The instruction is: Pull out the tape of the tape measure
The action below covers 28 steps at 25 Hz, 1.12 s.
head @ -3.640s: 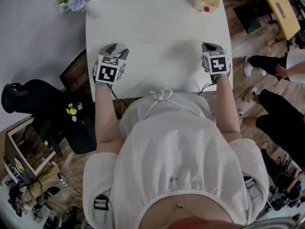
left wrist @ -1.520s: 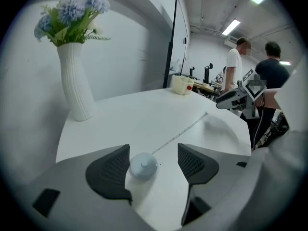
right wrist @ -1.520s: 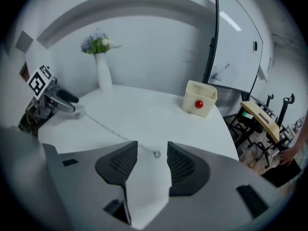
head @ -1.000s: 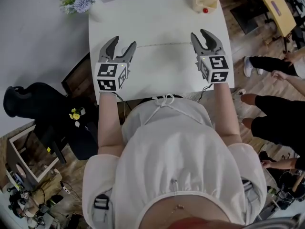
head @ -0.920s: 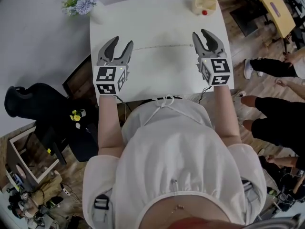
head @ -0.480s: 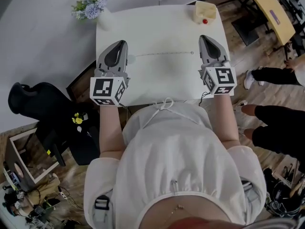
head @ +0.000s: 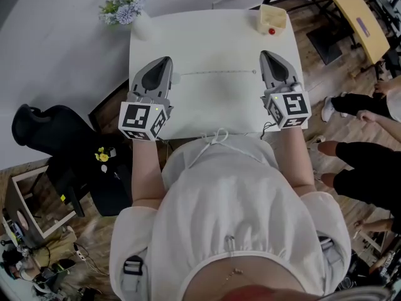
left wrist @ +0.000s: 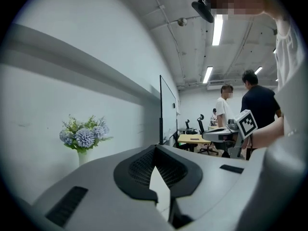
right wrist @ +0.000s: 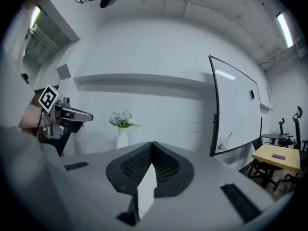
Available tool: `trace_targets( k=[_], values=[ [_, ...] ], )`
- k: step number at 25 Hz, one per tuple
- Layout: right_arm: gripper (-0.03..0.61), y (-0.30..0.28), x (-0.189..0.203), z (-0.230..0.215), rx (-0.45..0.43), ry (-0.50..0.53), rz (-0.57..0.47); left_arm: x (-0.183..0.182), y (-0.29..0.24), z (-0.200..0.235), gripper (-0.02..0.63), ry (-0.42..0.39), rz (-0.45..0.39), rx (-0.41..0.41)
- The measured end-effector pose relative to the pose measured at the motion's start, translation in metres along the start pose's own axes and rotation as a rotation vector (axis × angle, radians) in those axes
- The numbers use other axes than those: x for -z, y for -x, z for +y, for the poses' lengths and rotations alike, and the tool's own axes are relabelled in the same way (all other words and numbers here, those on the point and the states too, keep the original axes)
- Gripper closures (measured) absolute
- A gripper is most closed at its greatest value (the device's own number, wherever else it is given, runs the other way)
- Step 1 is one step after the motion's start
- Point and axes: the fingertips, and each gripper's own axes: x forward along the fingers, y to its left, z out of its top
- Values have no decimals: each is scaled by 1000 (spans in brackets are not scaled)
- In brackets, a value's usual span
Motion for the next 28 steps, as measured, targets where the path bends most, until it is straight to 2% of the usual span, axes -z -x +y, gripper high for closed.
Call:
trace_targets(
  k=[7,28],
  values=[
    [577,-2,7,8,-29,7,16,6,0,4,594,-5,14,-9],
    [578,-12,14,7,-30,-8,9,13,5,14,593,-2,19,-54]
  ],
)
